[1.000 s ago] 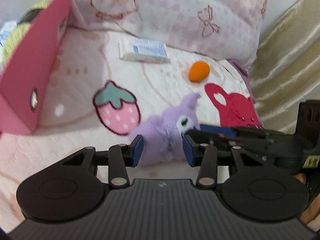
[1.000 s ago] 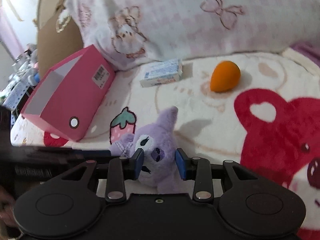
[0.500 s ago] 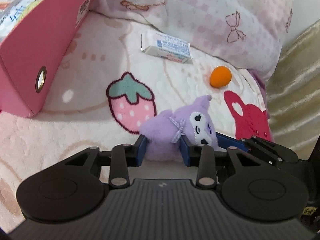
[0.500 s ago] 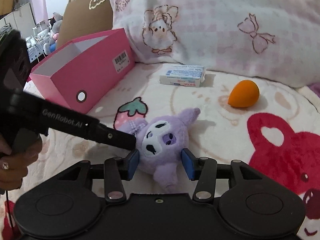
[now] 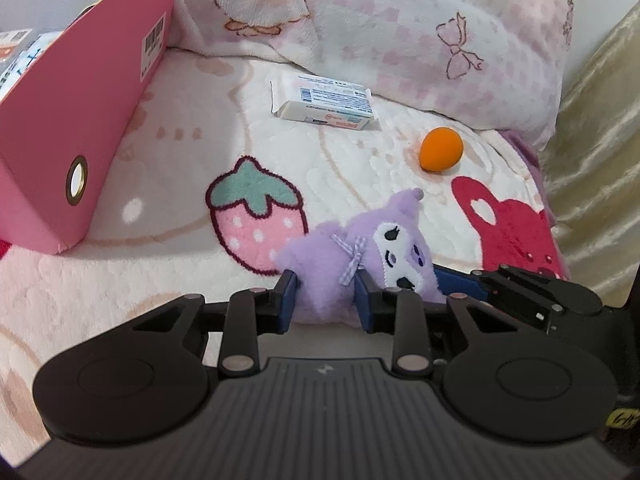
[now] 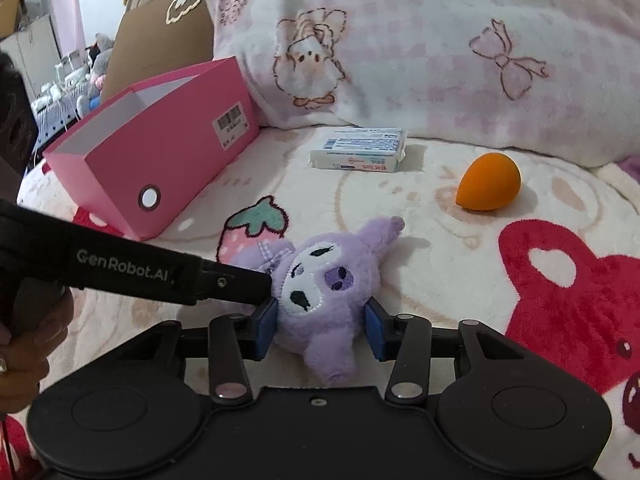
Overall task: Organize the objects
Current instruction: 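Lift the purple plush with the right gripper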
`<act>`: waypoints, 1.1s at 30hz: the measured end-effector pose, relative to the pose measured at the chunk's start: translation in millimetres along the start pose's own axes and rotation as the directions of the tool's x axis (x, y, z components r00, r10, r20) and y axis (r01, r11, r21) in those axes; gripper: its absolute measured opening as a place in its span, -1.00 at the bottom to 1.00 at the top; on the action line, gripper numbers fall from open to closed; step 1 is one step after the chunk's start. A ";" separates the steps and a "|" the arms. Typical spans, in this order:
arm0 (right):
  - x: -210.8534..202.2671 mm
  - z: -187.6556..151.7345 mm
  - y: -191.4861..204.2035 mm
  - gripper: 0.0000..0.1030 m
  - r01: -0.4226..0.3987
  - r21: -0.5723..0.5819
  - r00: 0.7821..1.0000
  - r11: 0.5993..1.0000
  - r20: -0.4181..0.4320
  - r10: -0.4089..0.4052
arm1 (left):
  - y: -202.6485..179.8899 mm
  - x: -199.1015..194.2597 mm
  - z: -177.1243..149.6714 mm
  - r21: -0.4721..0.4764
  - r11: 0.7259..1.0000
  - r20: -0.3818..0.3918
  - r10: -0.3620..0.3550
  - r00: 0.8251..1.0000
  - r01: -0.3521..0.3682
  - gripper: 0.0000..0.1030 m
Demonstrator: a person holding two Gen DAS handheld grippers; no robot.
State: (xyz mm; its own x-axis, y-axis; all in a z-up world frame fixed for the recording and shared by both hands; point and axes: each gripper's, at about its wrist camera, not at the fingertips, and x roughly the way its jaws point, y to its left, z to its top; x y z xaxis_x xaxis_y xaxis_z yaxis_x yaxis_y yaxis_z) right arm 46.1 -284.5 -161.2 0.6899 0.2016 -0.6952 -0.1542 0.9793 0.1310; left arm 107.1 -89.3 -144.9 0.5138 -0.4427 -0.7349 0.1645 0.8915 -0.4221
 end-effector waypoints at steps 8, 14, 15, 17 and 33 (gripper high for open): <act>-20.4 3.0 14.7 -0.09 0.013 0.005 1.000 1.000 0.008 -0.013 | -4.1 -26.3 -5.2 -0.007 0.999 0.038 -0.034 0.999 0.034 -0.46; -37.5 11.4 36.5 -0.07 -0.017 0.029 1.000 0.999 -0.017 0.017 | -3.4 -59.0 -4.9 -0.006 1.000 0.012 -0.001 1.000 0.002 -0.46; -39.6 12.1 41.2 -0.05 -0.017 0.028 1.000 0.999 -0.022 0.018 | -2.3 -64.2 -3.9 -0.008 1.000 -0.003 0.005 1.000 -0.005 -0.46; -45.2 12.9 51.1 -0.04 -0.018 0.032 0.999 0.999 -0.031 0.019 | -0.5 -73.1 -2.2 -0.006 1.000 -0.023 0.011 1.000 -0.011 -0.46; -87.0 35.9 99.3 0.01 -0.069 0.098 0.994 0.993 -0.078 0.076 | -0.1 -146.4 14.9 0.060 0.997 -0.125 0.048 0.991 -0.041 -0.46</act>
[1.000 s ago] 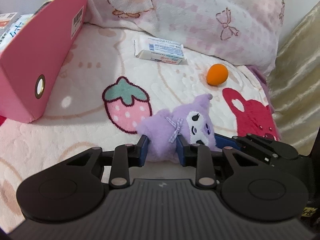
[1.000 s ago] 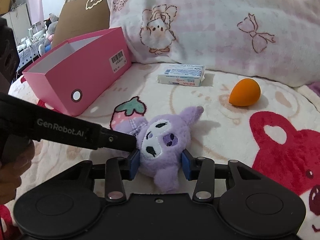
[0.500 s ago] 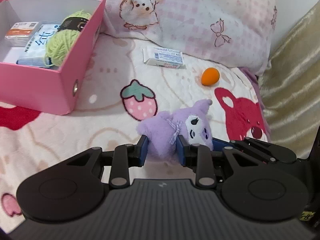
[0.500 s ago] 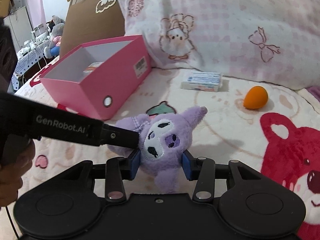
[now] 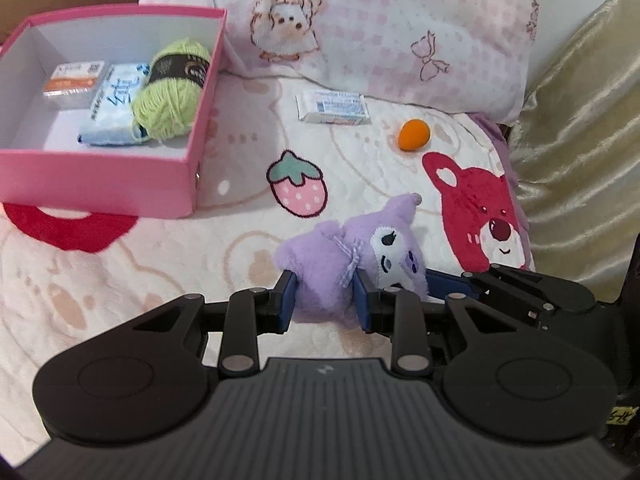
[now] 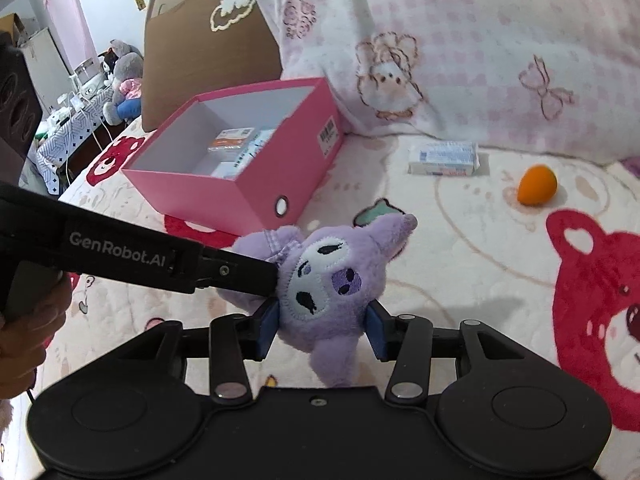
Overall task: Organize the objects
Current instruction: 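Lift the purple plush with the right gripper, then carry the purple plush over the pink box and lower it inside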
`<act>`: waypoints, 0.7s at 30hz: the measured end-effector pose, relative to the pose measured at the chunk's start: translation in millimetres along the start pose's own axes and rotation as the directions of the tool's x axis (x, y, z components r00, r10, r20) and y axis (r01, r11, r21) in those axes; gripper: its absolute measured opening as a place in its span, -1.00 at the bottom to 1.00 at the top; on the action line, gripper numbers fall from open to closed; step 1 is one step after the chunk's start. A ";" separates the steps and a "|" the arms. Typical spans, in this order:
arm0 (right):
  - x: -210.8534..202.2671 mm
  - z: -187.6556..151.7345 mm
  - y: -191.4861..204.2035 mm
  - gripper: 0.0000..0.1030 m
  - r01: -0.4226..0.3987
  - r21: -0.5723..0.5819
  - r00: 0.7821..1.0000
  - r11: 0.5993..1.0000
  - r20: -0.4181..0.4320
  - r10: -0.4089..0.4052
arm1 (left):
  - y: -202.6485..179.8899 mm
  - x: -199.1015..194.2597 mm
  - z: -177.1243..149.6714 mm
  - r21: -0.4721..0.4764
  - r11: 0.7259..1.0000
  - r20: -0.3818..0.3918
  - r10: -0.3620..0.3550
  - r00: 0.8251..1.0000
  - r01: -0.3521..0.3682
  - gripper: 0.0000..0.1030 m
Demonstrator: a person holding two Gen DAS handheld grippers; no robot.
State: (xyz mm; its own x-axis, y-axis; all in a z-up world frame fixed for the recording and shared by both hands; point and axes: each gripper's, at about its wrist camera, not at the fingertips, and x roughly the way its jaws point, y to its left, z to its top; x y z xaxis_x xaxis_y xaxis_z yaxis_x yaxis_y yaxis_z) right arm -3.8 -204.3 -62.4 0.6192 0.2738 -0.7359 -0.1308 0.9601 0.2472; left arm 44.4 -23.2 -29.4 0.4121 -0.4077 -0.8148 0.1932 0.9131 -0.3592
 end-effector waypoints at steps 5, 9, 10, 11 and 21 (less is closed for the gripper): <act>-10.2 16.3 18.5 0.02 -0.013 -0.026 1.000 1.000 -0.005 0.013 | 0.8 -27.3 7.4 0.046 0.999 0.032 0.024 0.999 -0.025 -0.45; -13.2 25.1 30.0 0.03 -0.038 -0.036 0.999 0.999 -0.007 0.038 | 6.7 -46.8 8.1 0.053 0.998 0.058 0.040 0.998 -0.043 -0.45; -14.0 27.1 32.8 0.03 -0.046 -0.037 0.999 0.998 -0.006 0.046 | 8.2 -51.1 7.8 0.056 0.997 0.064 0.041 0.997 -0.045 -0.45; -14.7 28.9 36.0 0.03 -0.050 -0.043 0.999 0.998 -0.003 0.050 | 10.4 -55.4 8.2 0.057 0.997 0.069 0.043 0.997 -0.047 -0.45; -12.6 54.7 77.9 0.00 -0.090 -0.121 0.995 0.989 0.022 0.093 | 41.5 -97.5 19.2 0.023 0.995 0.114 0.089 0.989 -0.093 -0.45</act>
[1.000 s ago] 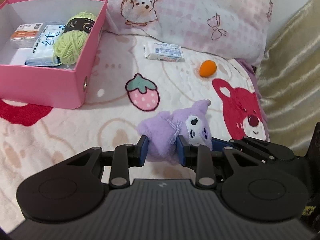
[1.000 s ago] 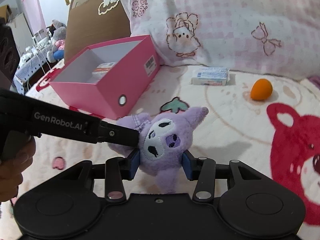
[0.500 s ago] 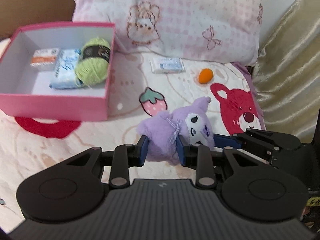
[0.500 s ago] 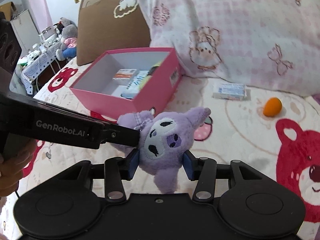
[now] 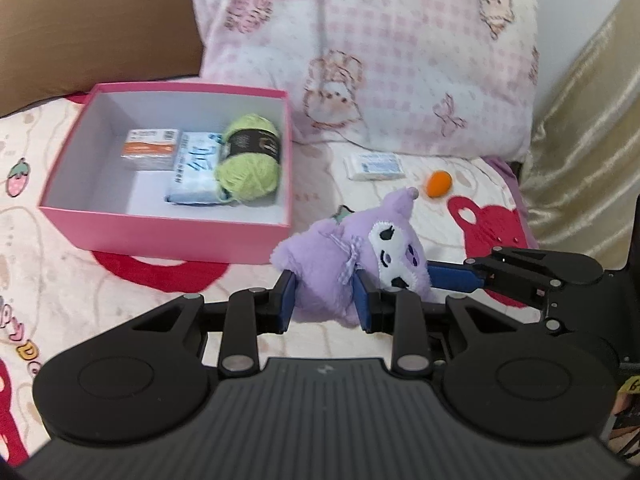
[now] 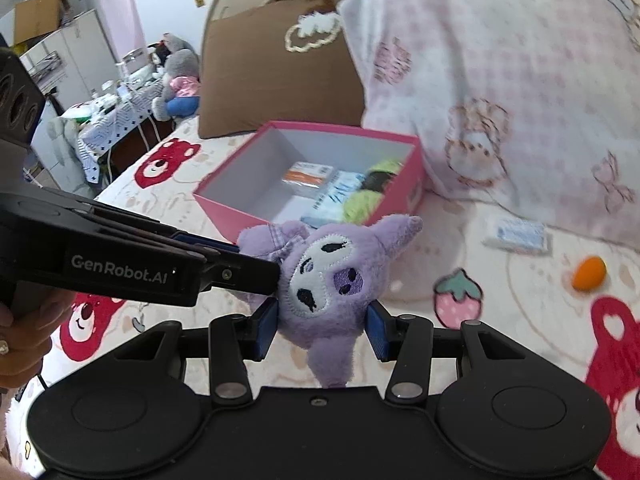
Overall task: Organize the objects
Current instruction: 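Carry the purple plush over the pink box and lower it inside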
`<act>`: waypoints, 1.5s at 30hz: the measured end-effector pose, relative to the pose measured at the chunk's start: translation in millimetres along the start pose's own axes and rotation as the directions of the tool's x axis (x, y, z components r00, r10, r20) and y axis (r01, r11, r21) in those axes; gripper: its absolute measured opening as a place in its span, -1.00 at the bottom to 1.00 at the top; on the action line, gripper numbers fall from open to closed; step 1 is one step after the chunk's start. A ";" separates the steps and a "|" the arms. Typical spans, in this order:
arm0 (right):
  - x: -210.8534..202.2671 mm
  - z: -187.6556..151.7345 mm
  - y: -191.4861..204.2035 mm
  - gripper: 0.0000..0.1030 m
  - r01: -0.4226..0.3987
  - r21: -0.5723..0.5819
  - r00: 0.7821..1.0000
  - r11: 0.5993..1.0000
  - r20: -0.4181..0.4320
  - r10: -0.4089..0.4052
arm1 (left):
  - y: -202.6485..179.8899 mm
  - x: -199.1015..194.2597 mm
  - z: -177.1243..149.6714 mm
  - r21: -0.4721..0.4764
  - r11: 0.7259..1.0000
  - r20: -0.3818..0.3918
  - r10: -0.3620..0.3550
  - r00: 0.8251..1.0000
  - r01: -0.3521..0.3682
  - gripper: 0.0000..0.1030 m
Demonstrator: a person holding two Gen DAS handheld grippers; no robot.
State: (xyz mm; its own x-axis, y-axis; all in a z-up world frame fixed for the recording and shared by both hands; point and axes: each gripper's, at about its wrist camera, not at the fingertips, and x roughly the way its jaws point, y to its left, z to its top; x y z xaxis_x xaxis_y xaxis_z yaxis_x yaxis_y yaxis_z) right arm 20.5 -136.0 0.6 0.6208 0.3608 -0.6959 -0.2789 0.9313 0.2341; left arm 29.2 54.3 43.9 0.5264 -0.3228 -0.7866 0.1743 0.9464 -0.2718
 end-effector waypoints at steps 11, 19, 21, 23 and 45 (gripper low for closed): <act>37.2 49.3 21.2 -0.03 -0.081 -0.037 0.996 0.996 0.022 0.082 | 53.4 -18.4 36.1 -0.079 0.995 0.033 0.070 0.997 -0.067 -0.44; 90.6 76.6 6.8 -0.07 -0.194 0.006 0.981 0.981 -0.018 0.194 | 98.8 5.8 68.7 -0.179 0.980 -0.005 0.088 0.996 -0.088 -0.44; 104.8 81.7 3.9 -0.07 -0.212 0.011 0.977 0.977 -0.034 0.212 | 106.8 16.3 75.9 -0.196 0.976 -0.015 0.098 0.995 -0.099 -0.44; 118.0 87.1 2.4 -0.07 -0.219 0.006 0.975 0.976 -0.044 0.219 | 115.6 26.2 82.6 -0.217 0.970 -0.018 0.108 0.994 -0.110 -0.44; 271.1 122.6 -0.7 -0.06 -0.196 0.080 0.941 0.977 -0.264 0.210 | 210.4 138.8 116.3 -0.317 0.910 -0.156 0.229 0.961 -0.268 -0.44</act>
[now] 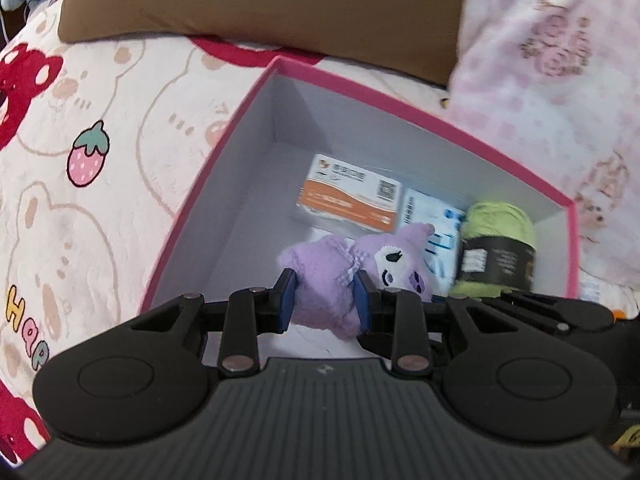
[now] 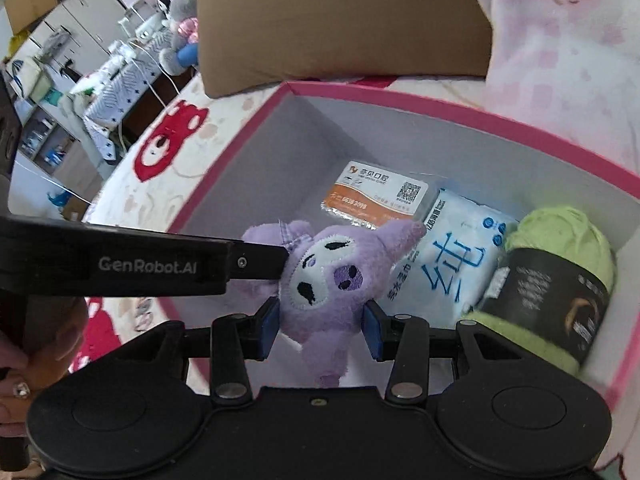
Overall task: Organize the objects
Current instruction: 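Carry the purple plush over the pink box and lower it inside, then open the right gripper to release the plush in the box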
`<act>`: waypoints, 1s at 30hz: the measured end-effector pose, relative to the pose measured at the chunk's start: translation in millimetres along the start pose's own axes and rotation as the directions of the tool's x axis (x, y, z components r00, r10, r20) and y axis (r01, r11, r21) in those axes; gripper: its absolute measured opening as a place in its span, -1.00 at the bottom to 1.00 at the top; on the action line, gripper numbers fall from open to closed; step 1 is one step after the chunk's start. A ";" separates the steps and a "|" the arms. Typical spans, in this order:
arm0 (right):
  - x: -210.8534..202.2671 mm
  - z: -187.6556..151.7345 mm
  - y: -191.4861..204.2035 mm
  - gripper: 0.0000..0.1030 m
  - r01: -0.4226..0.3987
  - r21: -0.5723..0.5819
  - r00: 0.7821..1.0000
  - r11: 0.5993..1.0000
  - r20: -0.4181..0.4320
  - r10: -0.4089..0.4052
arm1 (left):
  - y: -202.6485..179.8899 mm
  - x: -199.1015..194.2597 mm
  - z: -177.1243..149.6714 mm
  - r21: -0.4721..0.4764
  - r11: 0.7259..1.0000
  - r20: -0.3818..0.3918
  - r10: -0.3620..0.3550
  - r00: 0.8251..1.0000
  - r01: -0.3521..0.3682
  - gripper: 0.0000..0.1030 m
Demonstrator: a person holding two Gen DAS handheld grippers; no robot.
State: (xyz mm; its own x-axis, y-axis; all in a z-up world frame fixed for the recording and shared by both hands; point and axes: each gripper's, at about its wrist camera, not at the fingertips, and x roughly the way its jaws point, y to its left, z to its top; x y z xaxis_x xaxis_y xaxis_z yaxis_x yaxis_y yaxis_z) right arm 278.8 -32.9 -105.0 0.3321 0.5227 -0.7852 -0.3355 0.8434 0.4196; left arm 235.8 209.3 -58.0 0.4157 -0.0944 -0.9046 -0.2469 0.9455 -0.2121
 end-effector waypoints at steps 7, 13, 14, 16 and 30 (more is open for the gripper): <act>20.0 10.5 -0.2 -0.08 0.018 0.028 1.000 0.999 -0.026 -0.017 | 10.3 15.5 1.9 0.020 1.000 0.030 0.014 0.999 -0.015 -0.44; 36.8 16.1 -1.9 -0.04 0.020 0.014 0.998 1.000 -0.059 -0.020 | 11.1 26.8 6.9 0.044 0.998 0.029 0.047 0.998 -0.048 -0.43; 39.0 17.2 -0.7 -0.02 0.014 0.006 0.997 1.000 -0.072 -0.013 | 11.8 30.8 6.9 0.047 0.997 0.024 0.062 0.998 -0.063 -0.45; 40.4 17.9 1.6 -0.03 0.013 -0.022 0.996 1.000 -0.090 -0.015 | 12.0 37.1 6.5 0.053 0.996 0.017 0.069 0.997 -0.070 -0.45; 44.5 10.5 -7.9 -0.50 0.024 -0.013 0.991 1.000 -0.134 -0.025 | 16.7 49.4 -1.2 -0.013 0.999 0.017 0.041 0.999 -0.041 -0.61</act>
State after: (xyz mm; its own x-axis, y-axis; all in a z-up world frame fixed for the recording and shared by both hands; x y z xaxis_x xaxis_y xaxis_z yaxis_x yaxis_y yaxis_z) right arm 305.6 -14.9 -138.5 0.2191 0.4798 -0.8496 -0.3393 0.8539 0.3947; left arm 251.2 220.0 -106.6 0.4195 -0.0500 -0.9064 -0.2756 0.9443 -0.1796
